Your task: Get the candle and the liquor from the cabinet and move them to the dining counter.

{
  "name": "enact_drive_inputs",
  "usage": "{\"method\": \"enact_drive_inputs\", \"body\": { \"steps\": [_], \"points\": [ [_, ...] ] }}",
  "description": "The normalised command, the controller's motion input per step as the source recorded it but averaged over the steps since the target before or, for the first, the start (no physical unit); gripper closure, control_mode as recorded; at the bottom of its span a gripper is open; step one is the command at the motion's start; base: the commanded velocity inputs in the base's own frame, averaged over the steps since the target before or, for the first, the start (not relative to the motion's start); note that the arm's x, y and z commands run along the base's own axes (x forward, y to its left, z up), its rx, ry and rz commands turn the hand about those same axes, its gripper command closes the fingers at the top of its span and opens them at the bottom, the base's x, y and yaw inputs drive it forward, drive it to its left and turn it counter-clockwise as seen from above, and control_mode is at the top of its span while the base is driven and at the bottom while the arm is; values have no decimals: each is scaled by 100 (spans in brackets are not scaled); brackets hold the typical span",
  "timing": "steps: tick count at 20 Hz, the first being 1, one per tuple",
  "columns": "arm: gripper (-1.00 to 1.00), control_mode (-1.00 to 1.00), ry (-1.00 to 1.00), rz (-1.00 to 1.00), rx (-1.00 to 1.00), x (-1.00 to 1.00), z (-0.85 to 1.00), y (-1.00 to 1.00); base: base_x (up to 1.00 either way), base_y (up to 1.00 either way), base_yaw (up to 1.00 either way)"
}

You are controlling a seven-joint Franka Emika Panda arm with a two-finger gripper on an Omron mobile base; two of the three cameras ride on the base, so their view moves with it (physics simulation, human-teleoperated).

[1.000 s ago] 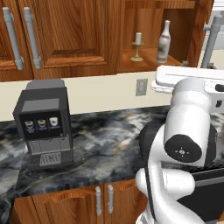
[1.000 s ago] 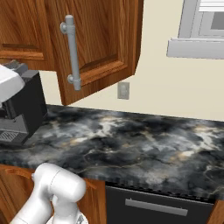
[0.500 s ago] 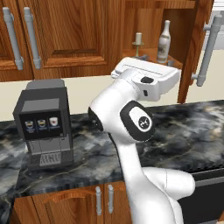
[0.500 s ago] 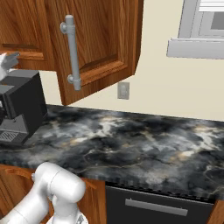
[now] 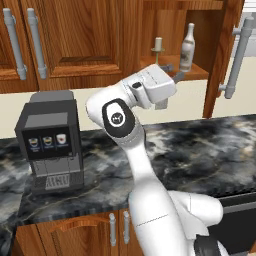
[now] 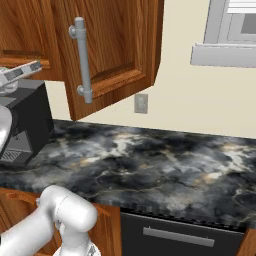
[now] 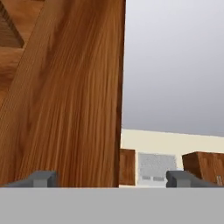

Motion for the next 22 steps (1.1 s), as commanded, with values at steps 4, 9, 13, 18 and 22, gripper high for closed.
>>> {"method": "enact_drive_inputs", "body": {
  "steps": [4,9,13,18,22],
  "points": [
    [-100,-100,0,-26,2,22,-35,-44,0,0,0],
    [-100,-100,0,-8,2,3,-32,-59,0,0,0],
    [-100,-100,0,0,0,0,-23,-44,0,0,0],
    [-100,-100,0,2,0,0,-10,-29,0,0,0],
    [-100,-100,0,6,0,0,-5,-29,0,0,0]
  ]
}}
